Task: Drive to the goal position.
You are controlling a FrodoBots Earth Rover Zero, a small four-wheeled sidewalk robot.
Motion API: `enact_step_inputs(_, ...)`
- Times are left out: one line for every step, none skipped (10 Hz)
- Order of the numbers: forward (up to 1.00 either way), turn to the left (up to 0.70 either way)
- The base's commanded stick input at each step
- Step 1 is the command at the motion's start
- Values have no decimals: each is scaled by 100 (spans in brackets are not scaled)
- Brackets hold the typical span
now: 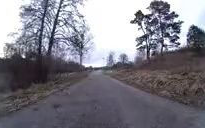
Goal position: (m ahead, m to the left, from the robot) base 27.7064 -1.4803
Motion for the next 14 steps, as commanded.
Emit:
enact_step_inputs(50, 0)
enact_step_inputs(50, 0)
enact_step_inputs(50, 0)
enact_step_inputs(50, 0)
enact_step_inputs(50, 0)
enact_step_inputs(50, 0)
enact_step_inputs(50, 0)
enact_step_inputs(50, 0)
enact_step_inputs(50, 0)
enact_step_inputs(50, 0)
enact_step_inputs(50, 0)
enact_step_inputs(50, 0)
enact_step_inputs(50, 0)
enact_step_inputs(50, 0)
